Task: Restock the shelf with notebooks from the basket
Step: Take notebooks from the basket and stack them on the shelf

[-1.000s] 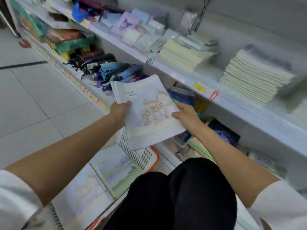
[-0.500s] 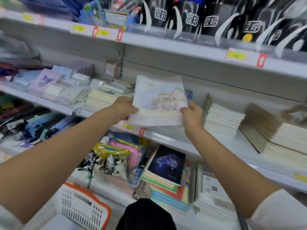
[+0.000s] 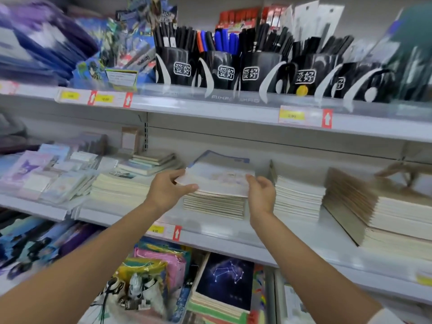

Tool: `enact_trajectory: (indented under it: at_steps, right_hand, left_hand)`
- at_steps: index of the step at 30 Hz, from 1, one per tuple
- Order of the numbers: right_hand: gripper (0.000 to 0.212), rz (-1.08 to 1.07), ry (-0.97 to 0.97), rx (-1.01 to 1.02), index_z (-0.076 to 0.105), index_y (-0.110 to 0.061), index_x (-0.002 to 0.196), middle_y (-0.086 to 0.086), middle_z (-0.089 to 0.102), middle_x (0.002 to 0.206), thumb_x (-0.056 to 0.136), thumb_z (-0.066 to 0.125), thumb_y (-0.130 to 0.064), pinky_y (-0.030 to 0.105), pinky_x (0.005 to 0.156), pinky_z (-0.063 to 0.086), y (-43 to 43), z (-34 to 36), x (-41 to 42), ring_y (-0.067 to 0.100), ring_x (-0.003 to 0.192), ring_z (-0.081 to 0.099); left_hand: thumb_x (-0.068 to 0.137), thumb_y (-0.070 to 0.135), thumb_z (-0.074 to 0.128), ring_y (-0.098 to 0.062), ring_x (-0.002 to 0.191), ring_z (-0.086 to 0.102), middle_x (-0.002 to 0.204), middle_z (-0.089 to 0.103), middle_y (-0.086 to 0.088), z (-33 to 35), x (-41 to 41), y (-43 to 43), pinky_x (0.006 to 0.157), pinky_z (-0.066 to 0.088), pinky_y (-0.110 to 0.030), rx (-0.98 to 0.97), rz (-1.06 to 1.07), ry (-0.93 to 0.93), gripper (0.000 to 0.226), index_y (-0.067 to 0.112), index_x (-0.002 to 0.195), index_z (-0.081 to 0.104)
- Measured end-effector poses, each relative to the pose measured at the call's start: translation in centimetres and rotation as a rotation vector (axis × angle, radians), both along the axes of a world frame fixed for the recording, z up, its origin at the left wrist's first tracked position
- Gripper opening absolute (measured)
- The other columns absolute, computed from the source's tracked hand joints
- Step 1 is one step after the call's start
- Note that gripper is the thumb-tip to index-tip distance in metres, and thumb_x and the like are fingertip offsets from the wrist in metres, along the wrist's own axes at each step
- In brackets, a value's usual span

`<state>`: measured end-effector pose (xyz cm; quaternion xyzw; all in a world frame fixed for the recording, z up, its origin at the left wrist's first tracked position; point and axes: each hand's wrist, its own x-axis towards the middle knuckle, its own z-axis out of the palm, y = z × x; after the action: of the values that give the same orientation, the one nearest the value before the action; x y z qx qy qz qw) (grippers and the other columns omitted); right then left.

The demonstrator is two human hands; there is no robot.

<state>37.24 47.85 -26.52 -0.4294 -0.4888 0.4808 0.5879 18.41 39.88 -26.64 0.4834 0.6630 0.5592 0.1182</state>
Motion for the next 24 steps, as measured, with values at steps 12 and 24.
enact_trajectory:
  at_steps: [12,24]
  right_hand:
    - [0.041,0.086,-0.604,0.391,0.061,-0.021,0.122,-0.014,0.058,0.115,0.087,0.065,-0.042,0.016,0.085,0.036,4.1,-2.2,0.2,0.011,0.117,0.053]
    - [0.079,-0.111,-0.651,0.381,0.051,-0.026,0.137,0.001,0.063,0.084,0.074,0.054,-0.074,0.040,0.093,0.049,8.2,-4.1,-1.6,0.022,0.090,0.064]
  left_hand:
    - [0.073,0.030,0.081,-0.016,0.119,0.056,0.130,0.061,-0.001,-1.2,-2.9,5.5,0.103,0.040,-0.026,0.062,0.065,0.185,0.058,0.014,0.126,0.063]
    - [0.077,0.015,0.078,-0.005,0.064,0.043,0.063,0.050,0.011,-1.9,-5.9,10.6,0.065,0.038,-0.009,0.105,-0.058,-0.002,0.041,0.017,0.117,0.068]
